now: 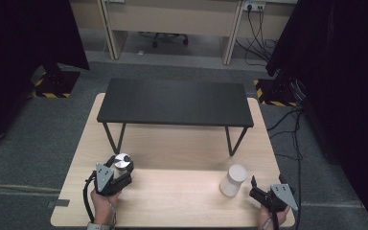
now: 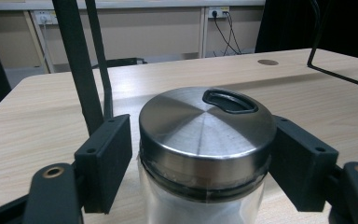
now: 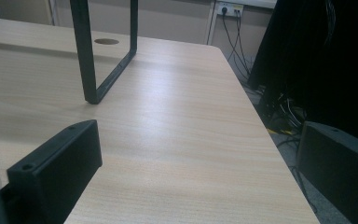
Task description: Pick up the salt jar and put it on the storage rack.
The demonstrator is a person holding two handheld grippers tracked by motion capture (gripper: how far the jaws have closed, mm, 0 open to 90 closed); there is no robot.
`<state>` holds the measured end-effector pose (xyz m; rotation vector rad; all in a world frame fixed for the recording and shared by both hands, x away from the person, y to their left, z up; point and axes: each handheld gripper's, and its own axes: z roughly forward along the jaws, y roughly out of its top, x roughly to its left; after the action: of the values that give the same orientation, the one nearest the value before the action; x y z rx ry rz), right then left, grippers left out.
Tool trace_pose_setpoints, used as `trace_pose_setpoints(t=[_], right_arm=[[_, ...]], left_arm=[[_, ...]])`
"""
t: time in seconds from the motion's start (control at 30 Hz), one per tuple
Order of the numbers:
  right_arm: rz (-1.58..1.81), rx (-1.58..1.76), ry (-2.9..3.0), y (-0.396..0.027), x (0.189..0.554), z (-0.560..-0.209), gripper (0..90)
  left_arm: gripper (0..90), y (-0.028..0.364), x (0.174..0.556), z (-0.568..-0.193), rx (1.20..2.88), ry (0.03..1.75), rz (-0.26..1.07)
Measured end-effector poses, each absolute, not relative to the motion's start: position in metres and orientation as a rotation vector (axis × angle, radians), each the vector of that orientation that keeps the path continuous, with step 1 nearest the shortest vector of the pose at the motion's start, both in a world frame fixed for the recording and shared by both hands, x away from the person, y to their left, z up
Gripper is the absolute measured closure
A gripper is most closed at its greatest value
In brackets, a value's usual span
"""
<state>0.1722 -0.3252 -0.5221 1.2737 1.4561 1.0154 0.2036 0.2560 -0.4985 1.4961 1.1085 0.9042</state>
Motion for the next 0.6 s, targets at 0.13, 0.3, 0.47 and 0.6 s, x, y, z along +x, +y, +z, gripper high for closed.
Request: trace_pose_setpoints(t=[0.13, 0.3, 0.47, 0.6], right_arm=[[1.015, 1.273, 1.458, -0.3253, 0.1723, -0.522, 0.2], [1.013, 1.272, 1.46, -0.3253, 0.1724, -0.5218, 0.2], [1.011, 1.271, 1.463, -0.3251, 0.1726, -0.5216, 0.2], [1.008, 1.272, 1.462, -0.3247, 0.1727, -0.5215, 0.2]], left_arm=[[28.3, 0.2566, 0.2045, -0.4986, 1.498, 1.103, 0.898], [31.6, 0.2562, 0.2045, -0.4985, 1.501, 1.099, 0.899], [32.3, 0.2579, 0.2045, -0.4999, 1.497, 1.09, 0.896], [32.5, 0.2586, 0.204, -0.5037, 1.48, 1.085, 0.898]])
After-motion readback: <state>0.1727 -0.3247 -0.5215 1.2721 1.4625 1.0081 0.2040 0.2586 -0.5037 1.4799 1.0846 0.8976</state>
